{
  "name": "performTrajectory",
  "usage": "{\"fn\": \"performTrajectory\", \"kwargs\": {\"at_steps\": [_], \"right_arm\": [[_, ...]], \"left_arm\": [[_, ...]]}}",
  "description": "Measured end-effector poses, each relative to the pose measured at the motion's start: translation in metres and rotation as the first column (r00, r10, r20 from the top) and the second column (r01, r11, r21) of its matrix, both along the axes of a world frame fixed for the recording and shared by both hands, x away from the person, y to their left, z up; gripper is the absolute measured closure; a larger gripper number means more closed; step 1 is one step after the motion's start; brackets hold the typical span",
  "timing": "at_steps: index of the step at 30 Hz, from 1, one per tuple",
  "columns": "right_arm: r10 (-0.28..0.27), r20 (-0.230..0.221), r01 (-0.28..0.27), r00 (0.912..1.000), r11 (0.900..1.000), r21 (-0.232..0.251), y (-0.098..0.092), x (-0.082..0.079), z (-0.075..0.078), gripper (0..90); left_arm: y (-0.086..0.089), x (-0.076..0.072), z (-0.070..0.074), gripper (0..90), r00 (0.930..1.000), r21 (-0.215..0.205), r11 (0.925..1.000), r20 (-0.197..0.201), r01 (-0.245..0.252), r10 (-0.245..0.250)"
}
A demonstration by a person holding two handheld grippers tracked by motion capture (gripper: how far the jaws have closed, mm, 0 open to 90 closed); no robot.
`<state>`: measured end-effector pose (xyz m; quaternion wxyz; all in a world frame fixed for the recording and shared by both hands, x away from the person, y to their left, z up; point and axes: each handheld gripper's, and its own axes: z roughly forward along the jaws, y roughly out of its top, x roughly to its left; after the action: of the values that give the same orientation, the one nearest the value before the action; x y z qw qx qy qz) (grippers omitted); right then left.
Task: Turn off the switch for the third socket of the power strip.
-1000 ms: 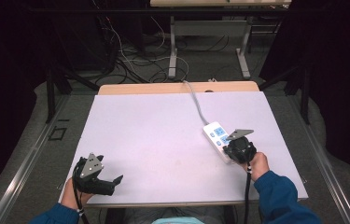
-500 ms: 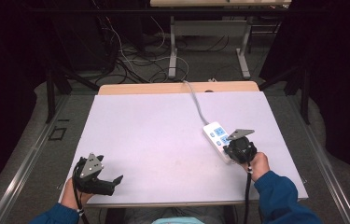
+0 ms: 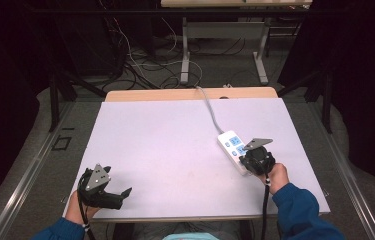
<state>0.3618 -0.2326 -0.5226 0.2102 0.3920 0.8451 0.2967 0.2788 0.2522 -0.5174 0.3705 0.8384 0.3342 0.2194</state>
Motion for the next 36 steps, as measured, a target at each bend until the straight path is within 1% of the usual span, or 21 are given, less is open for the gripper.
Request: {"fn": "performTrajectory", "kwargs": {"at_steps": [4, 6, 9, 10, 12, 14, 16, 17, 18, 19, 20, 21, 22, 23, 25, 26, 28, 32, 33, 34, 36], "right_arm": [[-0.009, 0.005, 0.009, 0.9999, 1.0, 0.001, 0.0, 0.0, 0.0, 88.5], [-0.009, -0.004, 0.009, 0.9999, 1.0, 0.014, 0.0, 0.0, 0.0, 86.0], [0.0, -0.002, 0.0, 1.0, 1.0, 0.019, 0.0, 0.0, 0.001, 79.9], [0.013, 0.004, -0.014, 0.9999, 1.0, 0.026, -0.001, -0.001, 0.002, 77.3], [0.003, 0.012, -0.003, 0.9999, 1.0, 0.03, 0.0, -0.002, 0.005, 68.4], [0.017, 0.008, -0.018, 0.9998, 0.998, 0.061, 0.0, -0.003, 0.007, 57.7], [0.018, 0.013, -0.019, 0.9997, 0.998, 0.066, -0.002, -0.003, 0.009, 49.5], [0.023, 0.004, -0.023, 0.9997, 0.997, 0.078, -0.002, -0.004, 0.01, 43.4], [0.014, 0.008, -0.015, 0.9999, 0.997, 0.078, -0.002, -0.004, 0.01, 35.8], [0.029, 0.014, -0.03, 0.9995, 0.997, 0.073, -0.003, -0.004, 0.011, 34.0], [0.031, 0.014, -0.032, 0.9994, 0.996, 0.086, -0.003, -0.006, 0.012, 30.0], [0.041, 0.026, -0.044, 0.9988, 0.995, 0.092, -0.003, -0.007, 0.013, 23.3], [0.048, 0.02, -0.05, 0.9986, 0.995, 0.091, -0.003, -0.008, 0.015, 19.1], [0.051, 0.036, -0.054, 0.9981, 0.994, 0.094, -0.004, -0.009, 0.016, 16.9], [0.06, 0.046, -0.064, 0.9971, 0.993, 0.101, -0.005, -0.01, 0.018, 14.5], [0.07, 0.051, -0.075, 0.9963, 0.991, 0.11, -0.005, -0.011, 0.019, 12.9], [0.068, 0.056, -0.074, 0.9961, 0.99, 0.118, -0.005, -0.012, 0.021, 8.6], [0.076, 0.068, -0.083, 0.9948, 0.99, 0.115, -0.008, -0.014, 0.026, 3.2], [0.076, 0.076, -0.085, 0.9942, 0.989, 0.124, -0.008, -0.015, 0.026, 2.3], [0.078, 0.08, -0.087, 0.9937, 0.989, 0.116, -0.009, -0.016, 0.027, 1.6], [0.078, 0.086, -0.089, 0.9932, 0.989, 0.121, -0.01, -0.016, 0.028, 0.0]], "left_arm": [[0.0, 0.0, 0.0, 0.2, 1.0, -0.001, 1.0, 0.0, 0.001, -0.001], [0.0, 0.0, 0.0, 0.2, 1.0, -0.004, 1.0, -0.001, -0.002, 0.002], [0.0, 0.0, 0.0, 0.2, 1.0, -0.005, 1.0, -0.002, -0.002, 0.002], [0.0, 0.0, 0.0, 0.2, 1.0, -0.004, 1.0, -0.001, -0.002, 0.002], [0.0, 0.0, 0.0, 0.2, 1.0, -0.004, 1.0, 0.002, -0.002, 0.002], [0.001, -0.001, 0.0, 0.2, 1.0, 0.0, 1.0, 0.0, -0.002, 0.002], [0.0, -0.001, 0.0, 0.2, 1.0, -0.001, 1.0, 0.001, -0.002, 0.002], [0.0, 0.0, 0.0, 0.2, 1.0, -0.001, 1.0, 0.001, -0.002, 0.002], [0.0, 0.0, 0.0, 0.2, 1.0, 0.0, 1.0, 0.004, -0.002, 0.002], [0.0, -0.001, 0.0, 0.2, 1.0, -0.004, 1.0, 0.0, -0.004, 0.004], [0.0, 0.0, 0.0, 0.2, 1.0, -0.005, 1.0, 0.005, -0.005, 0.005], [0.0, 0.0, 0.0, 0.2, 1.0, -0.006, 1.0, 0.004, -0.006, 0.006], [0.0, 0.0, 0.0, 0.2, 1.0, -0.001, 1.0, -0.001, -0.005, 0.005], [0.0, 0.0, 0.0, 0.2, 1.0, -0.001, 1.0, -0.001, -0.005, 0.005], [0.0, 0.0, 0.0, 0.2, 1.0, -0.004, 1.0, 0.005, -0.005, 0.005], [0.0, 0.0, 0.0, 0.2, 1.0, -0.001, 1.0, -0.001, -0.005, 0.005], [0.0, 0.0, 0.0, 0.2, 1.0, -0.004, 1.0, 0.005, -0.005, 0.005], [0.001, 0.0, 0.0, 0.2, 1.0, -0.001, 1.0, 0.001, -0.006, 0.006], [0.001, 0.0, 0.0, 0.2, 1.0, -0.002, 1.0, 0.001, -0.005, 0.005], [0.0, 0.0, 0.0, 0.2, 1.0, -0.001, 1.0, 0.0, -0.006, 0.006], [0.0, -0.001, 0.0, 0.2, 1.0, -0.005, 1.0, 0.005, -0.006, 0.006]]}}
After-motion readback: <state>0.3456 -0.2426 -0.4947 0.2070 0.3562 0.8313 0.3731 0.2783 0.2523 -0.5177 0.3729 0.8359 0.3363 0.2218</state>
